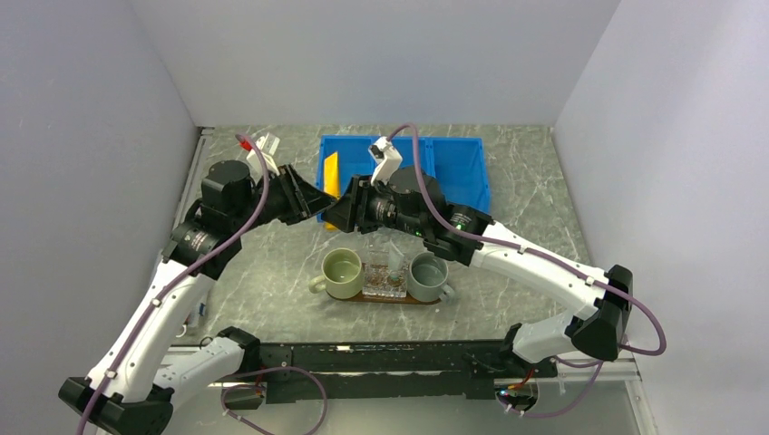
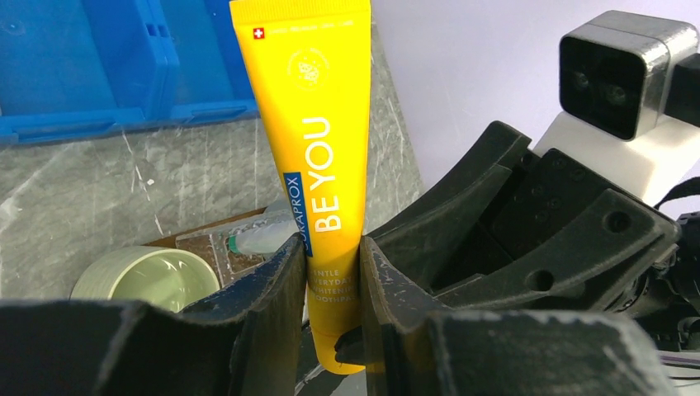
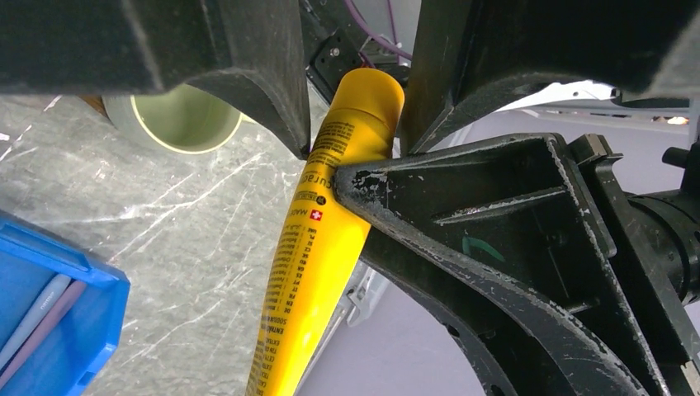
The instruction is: Prepare toiletry sets of a toothbrush and toothpaste on the tray
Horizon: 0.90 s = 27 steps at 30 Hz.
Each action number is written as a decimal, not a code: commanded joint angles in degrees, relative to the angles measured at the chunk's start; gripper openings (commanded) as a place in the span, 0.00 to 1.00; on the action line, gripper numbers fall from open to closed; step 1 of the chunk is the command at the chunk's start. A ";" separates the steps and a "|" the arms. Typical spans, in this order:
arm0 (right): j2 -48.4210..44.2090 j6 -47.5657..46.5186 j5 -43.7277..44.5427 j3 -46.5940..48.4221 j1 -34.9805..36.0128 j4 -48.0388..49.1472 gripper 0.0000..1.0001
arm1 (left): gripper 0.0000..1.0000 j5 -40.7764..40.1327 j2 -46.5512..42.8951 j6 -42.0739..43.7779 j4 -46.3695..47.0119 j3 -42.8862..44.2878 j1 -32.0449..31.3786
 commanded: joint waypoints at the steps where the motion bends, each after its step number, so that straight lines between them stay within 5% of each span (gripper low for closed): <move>1: -0.61 1.35 -1.85 0.08 -0.05 4.39 0.45 | 0.31 1.91 -1.48 -0.85 3.99 0.39 0.04; 5: -0.59 1.36 -1.97 -0.18 -0.12 4.51 0.41 | 0.31 2.57 -1.55 -1.28 4.73 0.30 0.04; 9: -0.80 1.28 -1.97 -0.37 -0.11 4.72 0.27 | 0.33 3.42 -1.45 -1.44 5.18 0.20 0.04; 18: -1.73 -0.06 -1.78 -0.94 -0.11 4.52 0.10 | 0.59 5.31 -2.01 -0.64 6.51 -0.61 0.05; 27: -4.63 -4.93 -2.25 -2.13 -0.05 1.72 0.08 | 0.75 5.25 -0.31 4.57 2.32 2.06 0.12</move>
